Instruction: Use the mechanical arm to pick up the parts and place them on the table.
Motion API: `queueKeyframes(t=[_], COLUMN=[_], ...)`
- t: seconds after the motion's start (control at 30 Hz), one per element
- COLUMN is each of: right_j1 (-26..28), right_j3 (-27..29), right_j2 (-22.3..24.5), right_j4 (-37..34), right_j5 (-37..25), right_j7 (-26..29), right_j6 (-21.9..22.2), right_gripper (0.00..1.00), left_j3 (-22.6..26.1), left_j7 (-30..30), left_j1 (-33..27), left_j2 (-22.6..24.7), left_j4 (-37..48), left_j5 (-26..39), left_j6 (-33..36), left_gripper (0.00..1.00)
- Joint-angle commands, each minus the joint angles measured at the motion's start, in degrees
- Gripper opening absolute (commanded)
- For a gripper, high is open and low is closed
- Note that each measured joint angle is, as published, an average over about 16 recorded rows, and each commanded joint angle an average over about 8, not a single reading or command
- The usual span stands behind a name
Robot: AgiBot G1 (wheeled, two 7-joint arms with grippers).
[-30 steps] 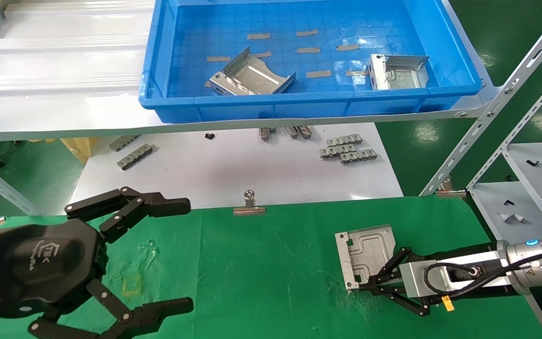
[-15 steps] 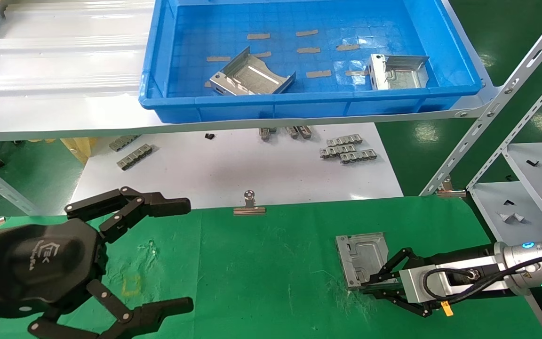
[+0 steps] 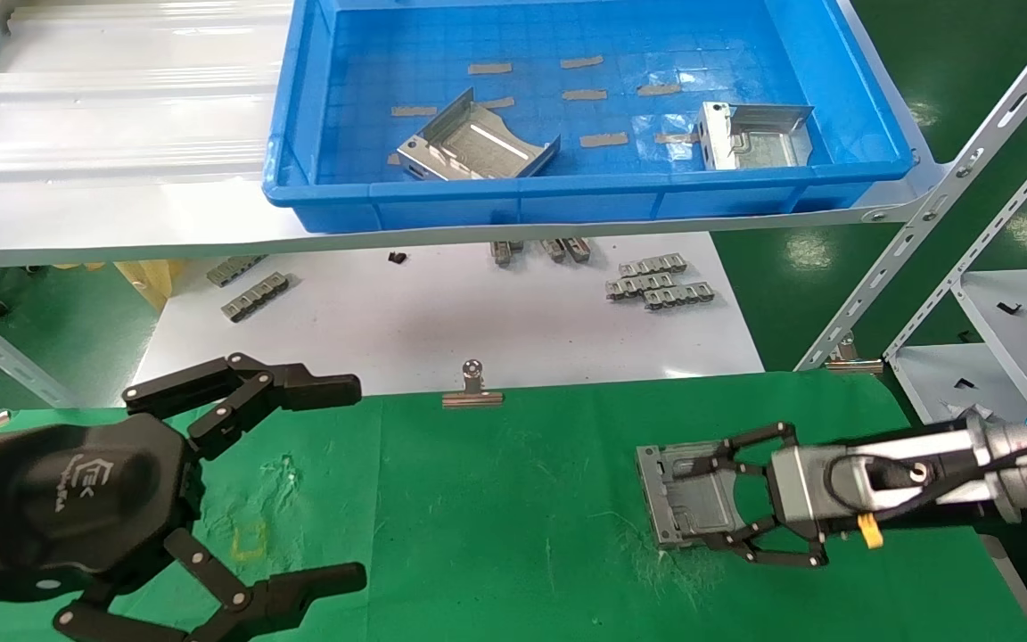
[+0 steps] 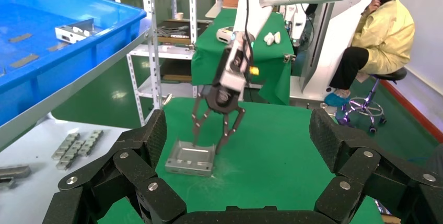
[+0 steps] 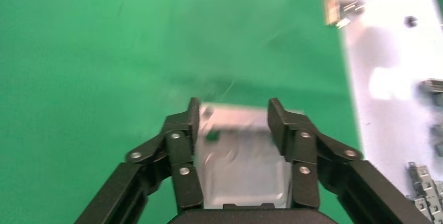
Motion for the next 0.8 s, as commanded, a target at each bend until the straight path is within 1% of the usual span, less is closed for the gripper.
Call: queueKeyframes(t=[0.03, 0.17, 0.27, 0.4, 0.8], right_j1=[0.7, 1.6, 1.8, 2.0, 1.5], right_j3=[0.6, 0.7, 0.7, 0.7, 0.9], right_j2=[0.3, 0.1, 0.0, 0.0, 0.0], right_j4=[-0.4, -1.0, -1.1, -1.1, -0.4], right_j5=[1.1, 2.1, 2.7, 2.9, 2.7], right_j7=[2.4, 10.3, 14.2, 15.1, 13.8], right_j6=[-1.0, -1.5, -2.2, -2.4, -2.0], right_gripper=[1.0, 1.0, 1.0, 1.0, 1.0], left_j3=[0.0, 0.0, 0.0, 0.0, 0.0], left_j7=[0.0, 0.0, 0.0, 0.0, 0.0], left_j1=[0.0, 0.0, 0.0, 0.0, 0.0], left_j2=[0.0, 0.0, 0.0, 0.0, 0.0], left_j4=[0.0, 0.0, 0.0, 0.0, 0.0], left_j5=[0.0, 0.0, 0.0, 0.0, 0.0], left_j6=[0.0, 0.0, 0.0, 0.0, 0.0], left_gripper=[1.0, 1.0, 1.0, 1.0, 1.0])
